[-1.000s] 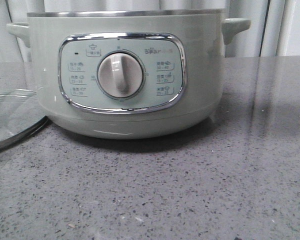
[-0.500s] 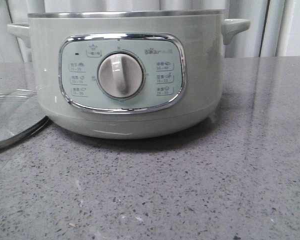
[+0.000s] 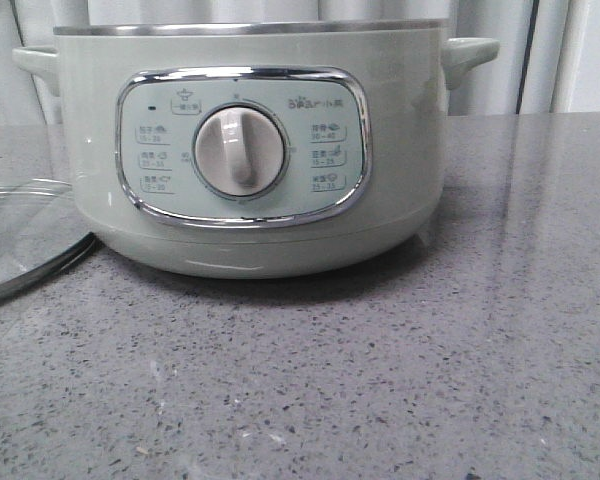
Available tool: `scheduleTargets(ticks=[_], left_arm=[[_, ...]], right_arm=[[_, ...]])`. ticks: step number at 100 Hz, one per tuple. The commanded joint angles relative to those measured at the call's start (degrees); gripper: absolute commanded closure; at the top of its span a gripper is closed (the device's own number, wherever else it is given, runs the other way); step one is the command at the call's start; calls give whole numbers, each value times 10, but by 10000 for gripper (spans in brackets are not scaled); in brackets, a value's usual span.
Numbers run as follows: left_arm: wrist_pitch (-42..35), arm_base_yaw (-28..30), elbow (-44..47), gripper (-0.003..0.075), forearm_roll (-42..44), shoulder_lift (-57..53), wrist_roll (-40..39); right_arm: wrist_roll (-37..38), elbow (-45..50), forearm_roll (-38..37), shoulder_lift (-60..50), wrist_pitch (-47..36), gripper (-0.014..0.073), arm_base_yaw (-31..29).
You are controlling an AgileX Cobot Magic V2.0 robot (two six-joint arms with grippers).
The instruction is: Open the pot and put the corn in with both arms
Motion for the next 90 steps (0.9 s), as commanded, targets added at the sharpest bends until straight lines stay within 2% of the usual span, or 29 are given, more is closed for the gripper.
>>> scheduleTargets(ticks=[1,29,61,76,90], left_arm=[[-34,-4,-16,741,-3,6,-7],[-34,-4,-16,741,-3,6,-7],[-35,-4,-16,741,-3,6,-7],[-79,-3,27,741,-3,6,-7],[-90,40,91,741,-16,2,-7]], right_arm=[[-6,4,-10,-44,-41,657,0],[-6,8,-8,-149,-55,657,0],[-6,8,-8,-155,-55,657,0],[-6,8,-8,-155,-55,657,0],[-6,8,-8,-155,-55,657,0]])
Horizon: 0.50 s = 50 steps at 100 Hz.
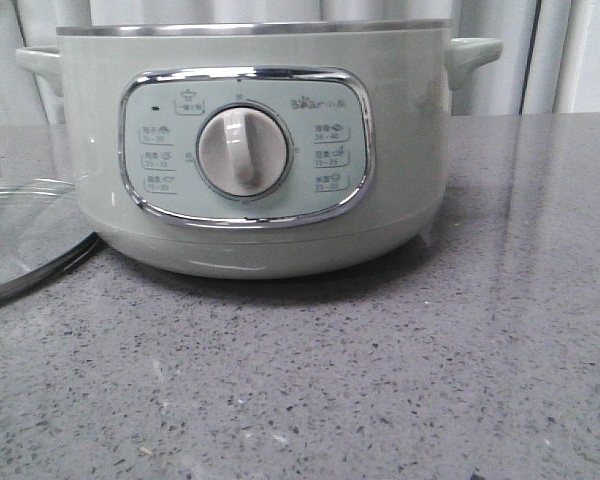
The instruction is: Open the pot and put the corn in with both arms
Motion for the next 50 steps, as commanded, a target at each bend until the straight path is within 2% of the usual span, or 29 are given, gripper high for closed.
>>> scheduleTargets(ticks=[1,8,12,27,44,50], left_arm=[[-47,30,22,741,-16,1,-7],[-32,59,44,741,-37,-17,-7],[21,74,41,741,-38,-31,-7],[93,138,42,741,-38,-32,-7],[214,159,42,741,-39,-32,-7],[213,159,42,741,-43,-32,-7]], right_arm=[[-5,-12,-8,9,-46,657,0],[-5,-12,-8,9,-46,657,0],[-5,-12,-8,9,-46,657,0],[-5,-12,-8,9,-46,657,0],[-5,-12,-8,9,-46,657,0],[-5,-12,-8,9,-46,657,0]])
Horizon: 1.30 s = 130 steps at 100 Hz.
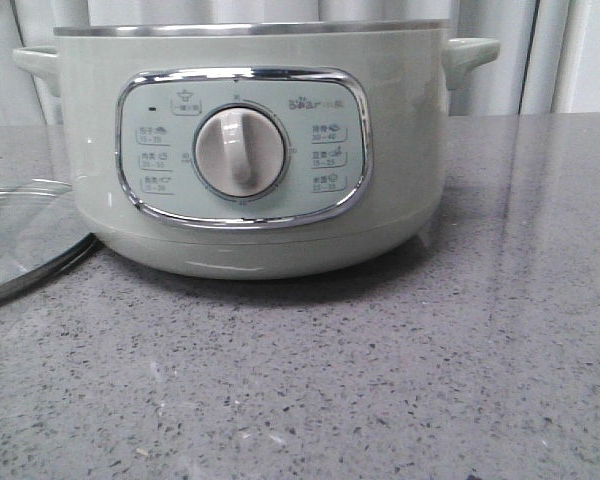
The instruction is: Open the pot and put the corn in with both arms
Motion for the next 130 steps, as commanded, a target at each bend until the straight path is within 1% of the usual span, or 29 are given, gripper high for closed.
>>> scheduleTargets(ticks=[1,76,83,89,96,109,116,126,130], left_arm=[[-13,2,11,741,-8,-17,-7],[-13,2,11,741,-7,-17,-7],[-13,2,11,741,-7,-17,-7],[-13,2,11,741,-7,-17,-7],[-13,2,11,741,-7,-17,-7],[-13,2,11,741,-7,-17,-7],[-13,2,11,741,-7,-17,-7],[-13,2,11,741,-7,-17,-7],[-13,2,11,741,-7,-17,-7]], right_arm=[[-4,-12,-8,9,-45,657,0],[-4,-9,-9,9,-48,657,0],[-4,2,-10,8,-52,657,-10],[-4,18,-10,7,-56,657,-30],[-4,47,-10,4,-88,657,-69],[-4,118,-9,-5,-212,657,-170],[-4,162,9,-5,-283,657,-225],[7,216,25,-5,-355,657,-299],[26,239,25,-5,-378,657,-319]])
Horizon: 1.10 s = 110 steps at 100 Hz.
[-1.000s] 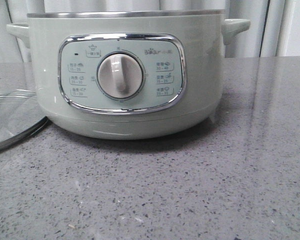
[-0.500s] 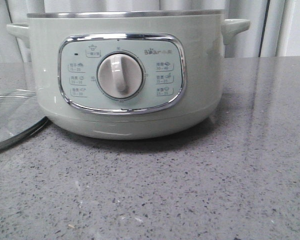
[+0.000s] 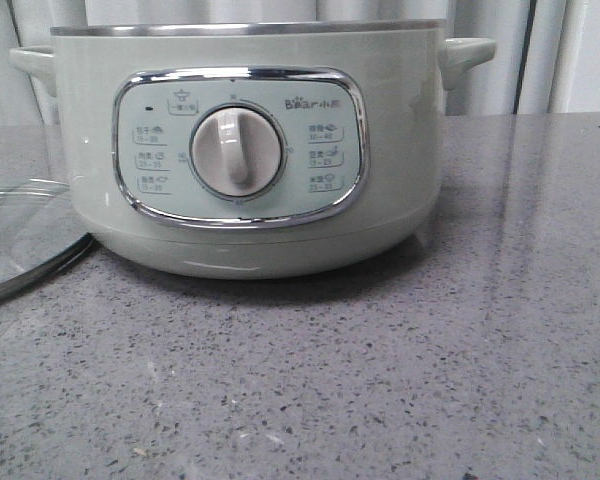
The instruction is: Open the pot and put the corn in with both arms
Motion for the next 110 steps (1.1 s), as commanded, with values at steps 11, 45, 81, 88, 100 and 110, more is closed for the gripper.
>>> scheduleTargets(ticks=[11,45,81,88,100,110], left_arm=[[-27,1,12,741,-5,-17,-7],[-27,1,12,741,-5,-17,-7],[-27,1,12,741,-5,-17,-7],[-27,1,12,741,-5,-17,-7],[-27,1,12,741,-5,-17,-7],[-27,1,12,741,-5,-17,-7]], right_arm=[[50,83,9,-3,-143,657,-94],[54,116,-3,-12,117,657,-109],[54,116,-7,-12,210,657,-109],[54,116,-7,-12,210,657,-109],[54,116,-7,-12,210,657,-109],[54,116,-7,-12,210,657,-109]])
